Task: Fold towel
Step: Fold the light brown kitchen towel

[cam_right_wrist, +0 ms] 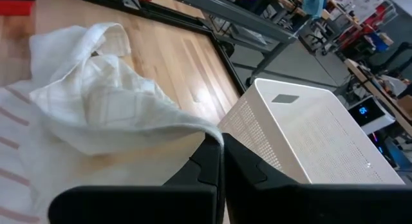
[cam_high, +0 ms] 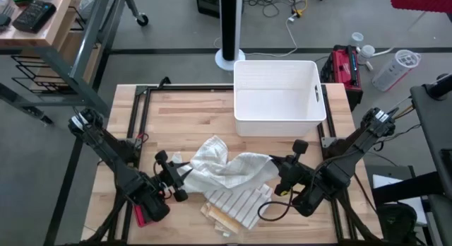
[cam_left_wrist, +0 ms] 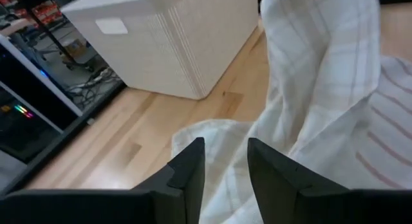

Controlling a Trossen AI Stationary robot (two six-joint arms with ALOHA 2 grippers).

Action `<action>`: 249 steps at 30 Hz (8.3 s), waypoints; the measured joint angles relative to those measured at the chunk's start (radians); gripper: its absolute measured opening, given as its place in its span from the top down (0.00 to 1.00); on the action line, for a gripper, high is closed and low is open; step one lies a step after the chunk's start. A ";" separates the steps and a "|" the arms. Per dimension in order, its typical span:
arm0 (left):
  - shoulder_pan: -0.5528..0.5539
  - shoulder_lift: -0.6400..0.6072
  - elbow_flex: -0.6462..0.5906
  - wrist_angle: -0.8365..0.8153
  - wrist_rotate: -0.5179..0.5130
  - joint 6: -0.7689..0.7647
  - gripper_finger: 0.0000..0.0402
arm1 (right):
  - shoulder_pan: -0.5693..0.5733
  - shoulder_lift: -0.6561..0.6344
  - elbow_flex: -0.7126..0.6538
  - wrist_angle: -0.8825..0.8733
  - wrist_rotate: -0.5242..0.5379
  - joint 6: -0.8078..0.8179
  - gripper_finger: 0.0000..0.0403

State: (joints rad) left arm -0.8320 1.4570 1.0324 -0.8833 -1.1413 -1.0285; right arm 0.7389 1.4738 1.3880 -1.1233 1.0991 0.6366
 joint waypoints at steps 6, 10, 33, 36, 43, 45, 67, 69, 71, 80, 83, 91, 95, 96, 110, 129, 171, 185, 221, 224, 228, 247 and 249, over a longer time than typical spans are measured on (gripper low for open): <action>0.034 0.000 -0.173 0.235 -0.001 0.003 0.71 | -0.027 0.020 -0.002 0.006 -0.002 0.001 1.00; 0.068 0.000 -0.269 0.491 0.007 0.115 0.72 | -0.046 0.035 -0.002 0.011 -0.009 0.002 1.00; 0.156 -0.057 -0.048 -0.083 0.529 0.179 0.68 | -0.052 0.047 -0.002 0.014 -0.063 0.011 1.00; 0.157 -0.058 -0.104 -0.030 0.553 0.188 0.67 | -0.052 0.047 -0.002 0.020 -0.087 0.011 1.00; 0.163 -0.058 -0.276 0.165 0.573 0.145 0.73 | -0.052 0.047 -0.002 0.037 -0.089 0.011 1.00; 0.163 -0.064 -0.305 0.308 0.669 0.203 0.77 | -0.052 0.047 -0.003 0.037 -0.089 0.017 1.00; 0.172 -0.325 -0.307 0.134 0.764 0.075 0.88 | -0.052 0.047 -0.003 0.044 -0.090 0.018 1.00; 0.172 -0.328 -0.341 0.151 0.764 0.057 0.83 | -0.052 0.047 -0.003 0.044 -0.089 0.019 1.00; 0.172 -0.324 -0.368 0.158 0.764 0.051 0.76 | -0.052 0.047 -0.003 0.044 -0.090 0.018 1.00; 0.172 -0.306 -0.477 0.295 0.798 0.090 0.53 | -0.052 0.047 -0.003 0.049 -0.090 0.018 1.00; 0.172 -0.299 -0.530 0.398 0.852 0.085 0.51 | -0.052 0.047 -0.003 0.051 -0.089 0.017 1.00; 0.158 -0.300 -0.549 0.516 0.925 0.104 0.67 | -0.052 0.047 -0.003 0.051 -0.089 0.015 1.00; 0.154 -0.302 -0.456 0.448 0.915 0.188 0.93 | -0.052 0.047 -0.003 0.051 -0.086 0.014 1.00; 0.153 -0.302 -0.423 0.424 0.898 0.208 0.96 | -0.052 0.047 -0.003 0.051 -0.087 0.015 1.00; 0.136 -0.264 -0.026 0.108 0.649 0.369 0.98 | -0.052 0.047 -0.003 0.051 -0.086 0.017 1.00; 0.166 0.076 -0.289 0.490 0.815 0.327 0.66 | -0.052 0.047 -0.003 0.055 -0.087 0.018 1.00; 0.079 -0.122 -0.347 0.439 0.053 0.397 1.00 | -0.070 0.046 -0.055 0.066 -0.108 0.124 1.00; 0.079 -0.130 -0.307 0.447 0.024 0.418 1.00 | -0.079 0.046 -0.097 0.067 -0.112 0.141 1.00; -0.053 -0.072 -0.029 0.486 -0.405 0.709 1.00 | 0.034 0.046 0.097 0.283 -0.112 -0.106 1.00; -0.065 -0.065 -0.028 0.505 -0.430 0.740 1.00 | 0.033 0.046 0.103 0.312 -0.110 -0.106 1.00; -0.060 -0.064 -0.028 0.510 -0.431 0.734 1.00 | 0.033 0.046 0.104 0.312 -0.104 -0.107 0.94; -0.024 -0.067 -0.034 0.509 -0.430 0.644 1.00 | 0.033 0.047 0.113 0.216 0.002 -0.134 0.57; -0.012 -0.068 -0.034 0.509 -0.431 0.617 1.00 | 0.033 0.047 0.113 0.216 -0.022 -0.119 0.58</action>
State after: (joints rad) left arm -0.8438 1.3888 0.9989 -0.3740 -1.5719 -0.4111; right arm 0.7723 1.5204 1.5013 -0.9070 1.0775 0.5174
